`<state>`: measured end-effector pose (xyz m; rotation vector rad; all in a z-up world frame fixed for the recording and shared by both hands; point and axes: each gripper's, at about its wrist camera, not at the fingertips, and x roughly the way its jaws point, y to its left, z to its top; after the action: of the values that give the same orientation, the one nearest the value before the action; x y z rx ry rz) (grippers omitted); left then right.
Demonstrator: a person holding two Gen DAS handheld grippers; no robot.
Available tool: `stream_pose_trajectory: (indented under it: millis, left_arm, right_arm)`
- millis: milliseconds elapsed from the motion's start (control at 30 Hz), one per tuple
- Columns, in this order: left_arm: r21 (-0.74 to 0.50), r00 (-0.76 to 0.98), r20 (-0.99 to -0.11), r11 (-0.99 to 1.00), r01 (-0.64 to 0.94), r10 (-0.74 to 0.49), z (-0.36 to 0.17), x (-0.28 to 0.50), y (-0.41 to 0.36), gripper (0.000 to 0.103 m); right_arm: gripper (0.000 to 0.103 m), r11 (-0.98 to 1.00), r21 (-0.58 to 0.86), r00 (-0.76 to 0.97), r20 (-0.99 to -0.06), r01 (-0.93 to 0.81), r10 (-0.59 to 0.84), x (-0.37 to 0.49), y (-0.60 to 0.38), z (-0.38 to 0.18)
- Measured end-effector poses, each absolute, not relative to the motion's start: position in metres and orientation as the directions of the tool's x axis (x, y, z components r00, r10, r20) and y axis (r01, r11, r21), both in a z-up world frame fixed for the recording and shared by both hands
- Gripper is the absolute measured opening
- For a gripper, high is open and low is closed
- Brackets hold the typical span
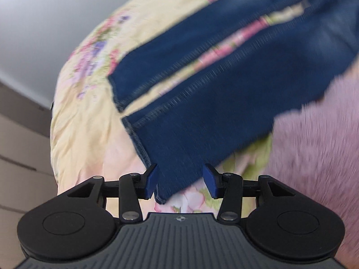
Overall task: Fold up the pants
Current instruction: 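Grasp the leg hem with the left gripper while the right gripper grasps the waistband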
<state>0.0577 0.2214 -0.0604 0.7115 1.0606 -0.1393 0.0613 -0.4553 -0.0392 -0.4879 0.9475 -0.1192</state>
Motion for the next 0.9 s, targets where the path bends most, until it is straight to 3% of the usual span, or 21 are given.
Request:
stream_pose_trajectory:
  millis: [233,433,467,567,600,733,900]
  left_arm:
    - [0.494,0.431,-0.861,0.639,0.59,0.269,-0.107,0.064,0.214,0.055]
    - [0.537,0.417,-0.842,0.603,0.589,0.342,-0.139,0.081,0.208,0.056]
    - [0.538,0.421,-0.841,0.611,0.58,0.341,-0.139,0.083,0.206,0.054]
    - [0.541,0.447,-0.833,0.645,0.54,0.325,-0.127,0.086,0.206,0.031]
    - [0.543,0.465,-0.826,0.672,0.503,0.319,-0.121,0.086,0.207,0.017]
    - [0.505,0.534,-0.799,0.791,0.345,0.277,-0.082,0.093,0.213,0.009]
    - [0.459,0.6,-0.748,0.874,0.159,0.283,-0.04,0.11,0.207,0.008]
  right_arm:
    - [0.025,0.87,-0.466,0.532,-0.783,-0.158,-0.323,0.069,-0.449,-0.08]
    - [0.025,0.875,-0.456,0.514,-0.796,-0.164,-0.319,0.076,-0.449,-0.087]
    - [0.025,0.874,-0.454,0.512,-0.799,-0.171,-0.315,0.076,-0.449,-0.088]
    - [0.025,0.861,-0.46,0.506,-0.807,-0.218,-0.303,0.074,-0.445,-0.088]
    - [0.025,0.852,-0.467,0.506,-0.808,-0.238,-0.301,0.073,-0.444,-0.088]
    - [0.025,0.813,-0.484,0.494,-0.819,-0.324,-0.291,0.067,-0.44,-0.089]
    - [0.026,0.724,-0.518,0.475,-0.829,-0.455,-0.295,0.055,-0.433,-0.098]
